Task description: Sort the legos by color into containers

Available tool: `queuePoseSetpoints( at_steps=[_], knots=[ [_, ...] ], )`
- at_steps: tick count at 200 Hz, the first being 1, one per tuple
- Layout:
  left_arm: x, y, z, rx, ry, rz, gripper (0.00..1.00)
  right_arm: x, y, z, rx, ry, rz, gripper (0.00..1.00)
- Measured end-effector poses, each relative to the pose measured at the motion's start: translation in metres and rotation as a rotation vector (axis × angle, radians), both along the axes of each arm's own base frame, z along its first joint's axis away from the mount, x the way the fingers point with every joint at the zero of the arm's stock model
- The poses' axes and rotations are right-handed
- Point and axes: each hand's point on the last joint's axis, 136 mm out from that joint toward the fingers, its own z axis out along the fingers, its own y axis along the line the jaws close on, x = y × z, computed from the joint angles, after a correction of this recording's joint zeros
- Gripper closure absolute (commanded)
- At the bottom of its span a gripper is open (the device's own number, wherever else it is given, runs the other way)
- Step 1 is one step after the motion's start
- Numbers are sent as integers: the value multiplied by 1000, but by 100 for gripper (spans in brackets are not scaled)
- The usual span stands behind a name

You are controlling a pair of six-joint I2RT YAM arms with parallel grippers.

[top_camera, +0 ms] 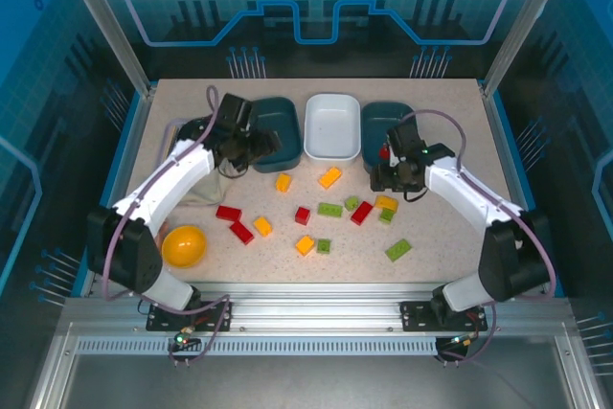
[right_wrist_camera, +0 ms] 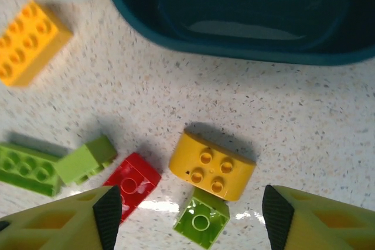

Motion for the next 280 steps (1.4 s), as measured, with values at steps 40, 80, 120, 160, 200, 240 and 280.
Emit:
queuePoseSetpoints(
  at_steps=[40,80,120,160,200,240,280],
  knots=[
    [-43,-3,-36,11,91,-17,29,-6,2,-31,-126,122,189,23],
    [-41,-5,-22,-13,40,-15,29,-8,-6,-49,-219,183,279,21],
    [-42,-9,-21,-15,34,-26,29,0,-3,-60,-233,210,306,22],
    [-44,-13,-20,-19,36,-32,29,6,6,-67,-174,222,313,29],
    [-44,-12,-21,-19,38,-16,29,2,7,-70,-99,250,300,31],
    [-43,-11,-19,-16,31,-10,29,-8,7,-73,-54,292,281,37],
    [-41,-12,-15,-20,21,-10,29,-19,5,-71,-37,323,261,41]
  ],
)
